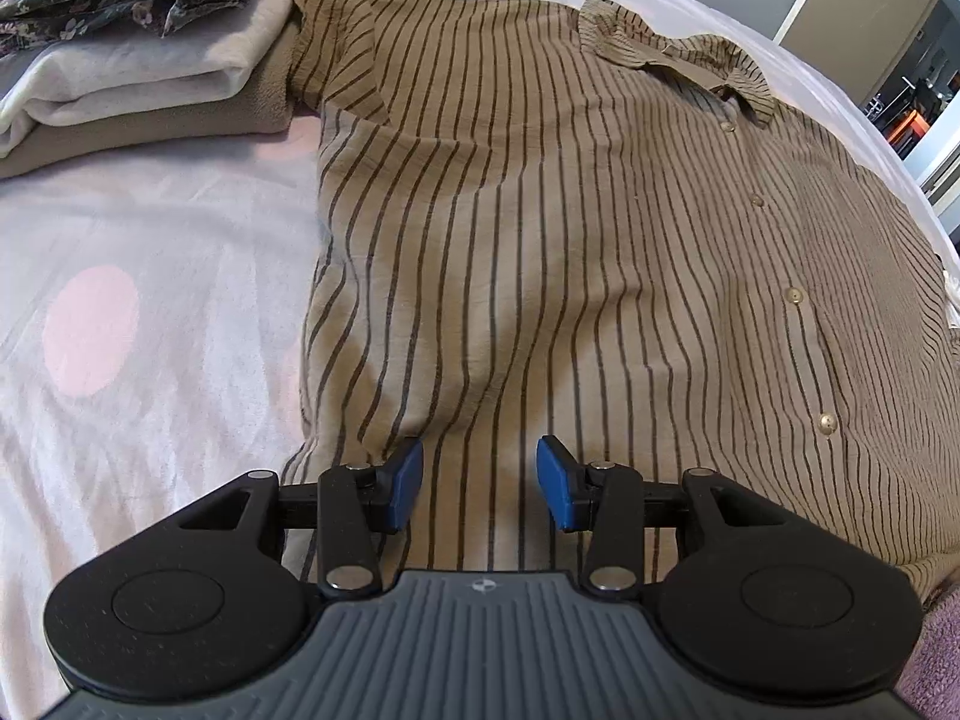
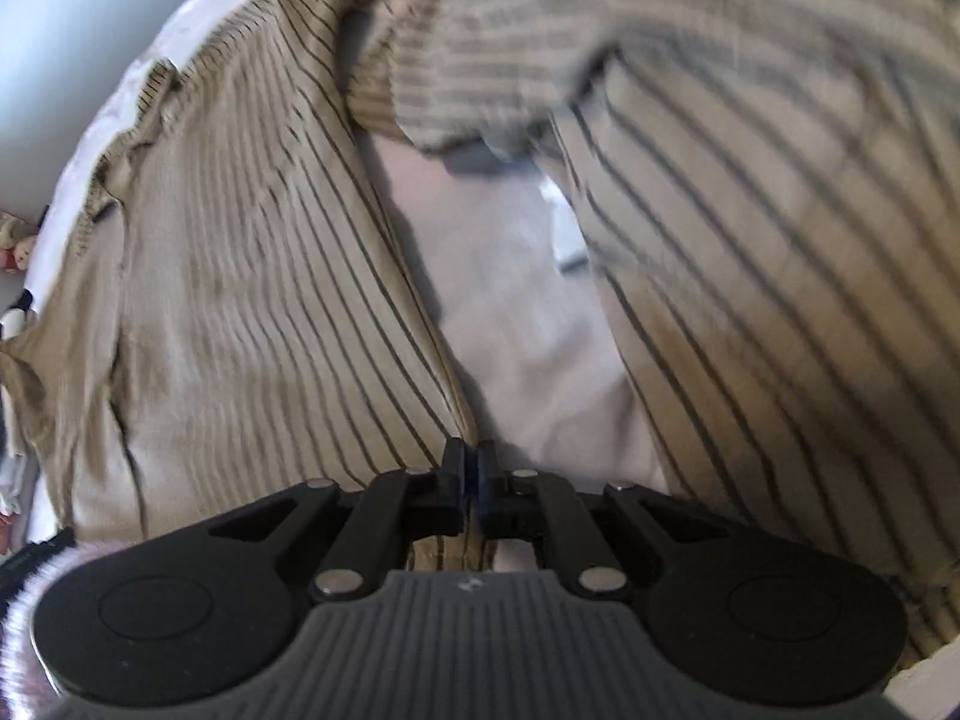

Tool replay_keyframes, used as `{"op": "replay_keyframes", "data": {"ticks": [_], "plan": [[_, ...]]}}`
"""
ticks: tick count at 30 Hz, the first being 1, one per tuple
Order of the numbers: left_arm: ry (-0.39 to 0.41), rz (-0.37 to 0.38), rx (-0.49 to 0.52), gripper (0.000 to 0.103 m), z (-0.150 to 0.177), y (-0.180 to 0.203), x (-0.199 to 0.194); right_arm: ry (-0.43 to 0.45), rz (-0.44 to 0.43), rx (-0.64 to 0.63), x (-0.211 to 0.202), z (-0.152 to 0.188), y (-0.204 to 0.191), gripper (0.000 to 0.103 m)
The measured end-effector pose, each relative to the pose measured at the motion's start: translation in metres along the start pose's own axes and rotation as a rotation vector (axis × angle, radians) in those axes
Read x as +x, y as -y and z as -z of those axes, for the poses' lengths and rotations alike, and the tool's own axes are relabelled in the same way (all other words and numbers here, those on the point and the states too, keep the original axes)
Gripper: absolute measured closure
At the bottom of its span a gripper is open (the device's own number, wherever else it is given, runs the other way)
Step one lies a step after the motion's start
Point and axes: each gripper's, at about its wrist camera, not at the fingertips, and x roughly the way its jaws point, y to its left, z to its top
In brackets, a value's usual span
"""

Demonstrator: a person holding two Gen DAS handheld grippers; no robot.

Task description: Fold clothes

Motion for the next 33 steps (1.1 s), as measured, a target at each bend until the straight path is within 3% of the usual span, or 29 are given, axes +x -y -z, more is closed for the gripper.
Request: {"op": "replay_keyframes", "data": {"ticks": [5,8,10,15,19,23,28,33], "plan": [[-0.034,-0.025,-0.004,0.063,0.001,-0.001,0.004,-0.015,0.019,0.022,-0.006,0.008,0.005,0.098],[-0.005,-0.022,0.028,0.063,0.003,0.004,-0.003,-0.003,0.062,0.007,-0.017,0.011,0.001,0.093],[0.021,0.007,0.056,0.063,0.005,0.009,-0.013,0.014,0.085,-0.007,-0.026,0.012,-0.002,0.093],[0.033,0.114,0.131,0.063,0.01,0.03,-0.035,0.113,-0.014,-0.052,-0.063,0.009,-0.024,0.09],[-0.006,0.173,0.208,0.063,0.015,0.051,-0.041,0.156,-0.115,-0.14,-0.077,0.012,-0.071,0.077],[-0.026,0.208,0.26,0.063,0.016,0.066,-0.041,0.142,-0.176,-0.275,-0.069,0.018,-0.137,0.072],[0.019,0.164,0.247,0.063,0.008,0.074,-0.03,0.135,-0.134,-0.451,-0.033,0.033,-0.215,0.071],[0.007,0.144,0.214,0.069,0.003,0.074,-0.005,0.067,-0.118,-0.494,0.034,0.051,-0.266,0.072]]}}
